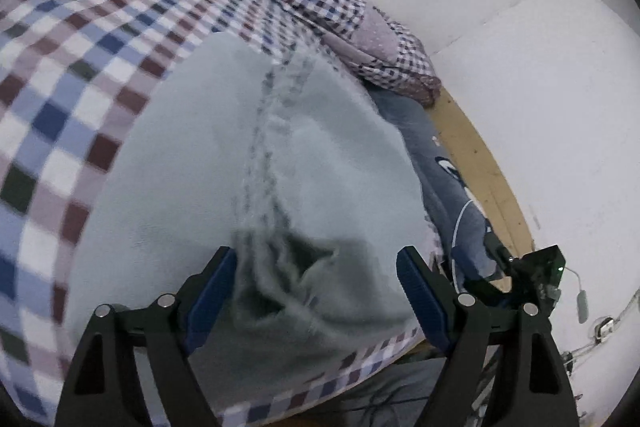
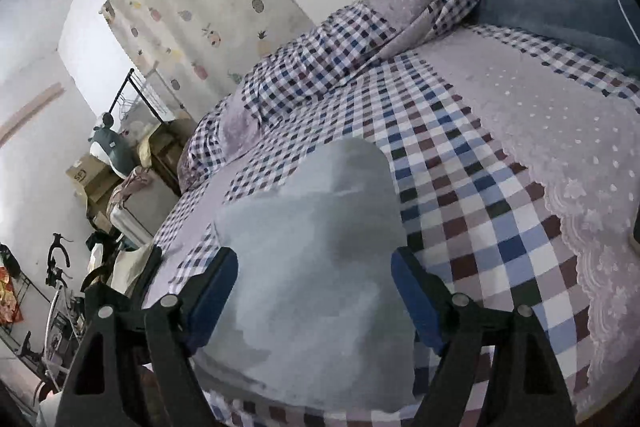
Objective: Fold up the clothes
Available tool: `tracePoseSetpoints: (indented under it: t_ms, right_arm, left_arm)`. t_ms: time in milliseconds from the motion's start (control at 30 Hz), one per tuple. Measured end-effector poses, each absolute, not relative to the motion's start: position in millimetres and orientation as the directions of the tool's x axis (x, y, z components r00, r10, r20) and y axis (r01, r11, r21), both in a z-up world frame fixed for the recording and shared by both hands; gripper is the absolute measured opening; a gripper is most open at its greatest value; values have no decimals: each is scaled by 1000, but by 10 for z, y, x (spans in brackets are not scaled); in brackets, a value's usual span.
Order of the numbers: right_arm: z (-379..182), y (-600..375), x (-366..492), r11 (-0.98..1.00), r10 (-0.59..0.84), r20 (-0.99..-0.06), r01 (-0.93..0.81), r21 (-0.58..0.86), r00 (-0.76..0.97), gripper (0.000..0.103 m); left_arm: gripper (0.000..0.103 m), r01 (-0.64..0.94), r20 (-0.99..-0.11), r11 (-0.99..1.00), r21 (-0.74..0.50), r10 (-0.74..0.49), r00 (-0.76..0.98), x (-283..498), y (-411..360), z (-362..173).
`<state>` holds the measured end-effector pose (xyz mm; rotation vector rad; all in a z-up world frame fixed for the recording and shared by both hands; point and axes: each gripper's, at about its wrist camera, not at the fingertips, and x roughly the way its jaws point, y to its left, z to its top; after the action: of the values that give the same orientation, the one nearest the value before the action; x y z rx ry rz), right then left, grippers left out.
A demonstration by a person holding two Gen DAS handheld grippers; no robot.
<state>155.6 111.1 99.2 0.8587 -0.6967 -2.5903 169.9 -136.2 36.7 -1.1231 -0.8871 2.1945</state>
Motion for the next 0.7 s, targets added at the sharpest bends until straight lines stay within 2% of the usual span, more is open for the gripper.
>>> tracePoseSetpoints:
  t_ms: [33, 67, 100, 133, 233, 333, 433, 533, 633, 700]
  right_arm:
    - [1006, 1085, 1554, -831, -440, -465, 152, 535, -768, 83]
    - [1023, 1051, 1558, -834, -441, -461, 162, 528, -770, 83]
    - [1041, 1017, 1563, -837, -442, -458, 171, 520, -771, 83]
    - [1054, 990, 1575, -836, -448, -452, 182, 517, -771, 83]
    - [1059, 918, 1570, -835, -461, -452, 200, 513, -764, 83]
    - [1006, 869, 1527, -853, -441, -499, 176, 491, -746, 83]
    - [907, 862, 1466, -865, -423, -541, 146, 480, -727, 83]
    - [861, 872, 1455, -866, -425, -546, 149, 478, -722, 83]
    - [859, 863, 1472, -858, -447, -521, 183, 480, -727, 83]
    - [881, 852, 1454, -858, -445, -509, 190, 476, -737, 83]
  left_arm:
    - [73, -128, -521, -665, -736, 676, -521, 1649, -1329, 347]
    - [47, -105, -539, -676, -730, 663, -519, 1614, -1314, 324]
    - [26, -71, -554, -680, -730, 649, -521, 1595, -1330, 304]
    - [19, -61, -533, -658, -751, 657, -533, 1618, -1379, 319]
    - [17, -80, -448, -599, -797, 674, -587, 1761, -1534, 395]
    - [14, -10, -540, -644, -765, 649, -536, 1703, -1550, 174]
    - [14, 21, -562, -650, -760, 640, -524, 1694, -1575, 93]
    - [14, 37, -609, -720, -693, 556, -566, 1770, -1648, 231]
    - [14, 56, -586, -715, -697, 523, -619, 1861, -1830, 340]
    - [17, 12, -549, -717, -697, 523, -652, 1913, -1838, 484]
